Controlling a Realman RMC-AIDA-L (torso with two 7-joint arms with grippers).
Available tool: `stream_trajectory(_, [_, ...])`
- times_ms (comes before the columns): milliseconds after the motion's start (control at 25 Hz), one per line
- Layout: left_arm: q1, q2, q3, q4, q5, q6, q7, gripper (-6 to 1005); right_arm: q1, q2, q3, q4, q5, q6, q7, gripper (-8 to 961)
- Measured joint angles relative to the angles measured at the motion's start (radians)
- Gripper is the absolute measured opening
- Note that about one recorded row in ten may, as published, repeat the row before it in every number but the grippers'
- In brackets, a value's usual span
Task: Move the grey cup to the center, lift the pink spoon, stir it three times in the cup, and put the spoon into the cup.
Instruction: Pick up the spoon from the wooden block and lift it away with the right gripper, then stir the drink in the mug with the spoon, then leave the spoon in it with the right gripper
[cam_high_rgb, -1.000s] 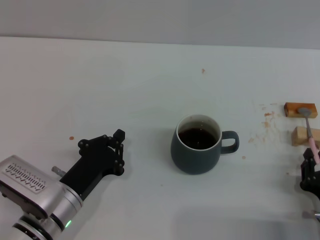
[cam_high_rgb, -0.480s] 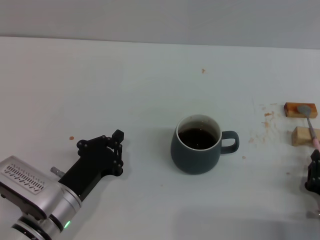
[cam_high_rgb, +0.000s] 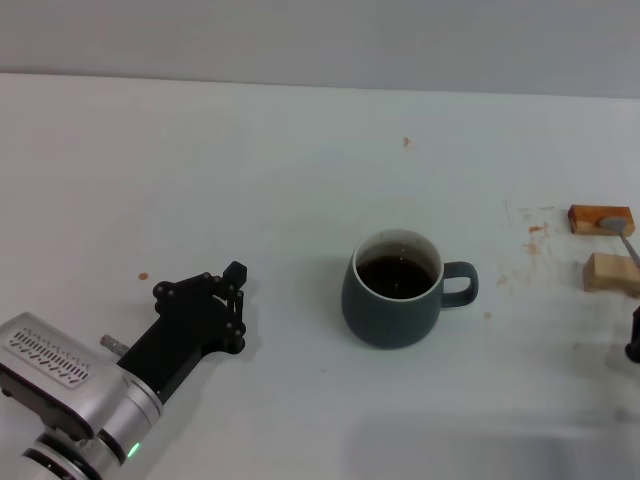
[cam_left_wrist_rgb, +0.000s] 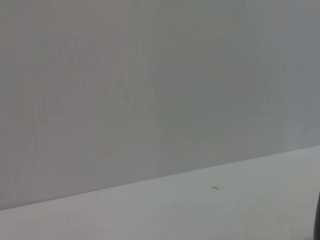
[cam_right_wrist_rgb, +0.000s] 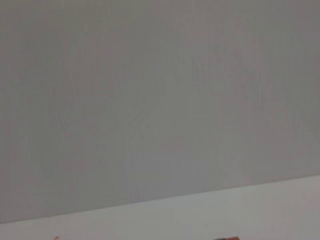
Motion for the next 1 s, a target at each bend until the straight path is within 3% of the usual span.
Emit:
stream_trajectory(120, [-0.001,0.0,0.0,0.0,0.0,0.0,0.0,-2,0.0,-0.073,0.023,0.177,0.048,0.047,-0.173,60])
stream_trajectory(280, [-0.005,0.0,0.0,0.005,-0.001,0.0,0.0,-2,0.009,-0.218,0.056,0.5,0.136,0.128,-0.403,59])
stream_trajectory(360, [-0.008,-0.001,0.0,0.009,-0.001,0.0,0.0,-2,0.012,-0.274,0.089,0.629,0.175,0.174,-0.525,59])
stream_trajectory(480, [-0.009,-0.002,-0.001,0.012,-0.004,0.0,0.0,-2,0.003,-0.335,0.185,0.826,0.256,0.281,-0.765,58])
stream_trajectory(600, [-0.01,-0.002,-0.005,0.019,-0.005,0.0,0.0,-2,-0.028,-0.353,0.331,0.983,0.346,0.445,-0.995,58])
stream_trajectory(680, [-0.012,-0.002,-0.01,0.023,-0.006,0.0,0.0,-2,-0.06,-0.345,0.434,1.075,0.422,0.553,-1.164,57])
stream_trajectory(840, [-0.012,-0.001,-0.016,0.024,-0.006,0.002,0.0,-2,-0.134,-0.282,0.606,1.245,0.621,0.665,-1.573,52])
stream_trajectory(1000, [-0.014,-0.001,-0.023,0.031,-0.006,0.002,0.0,-2,-0.16,-0.216,0.701,1.368,0.872,0.671,-1.98,32])
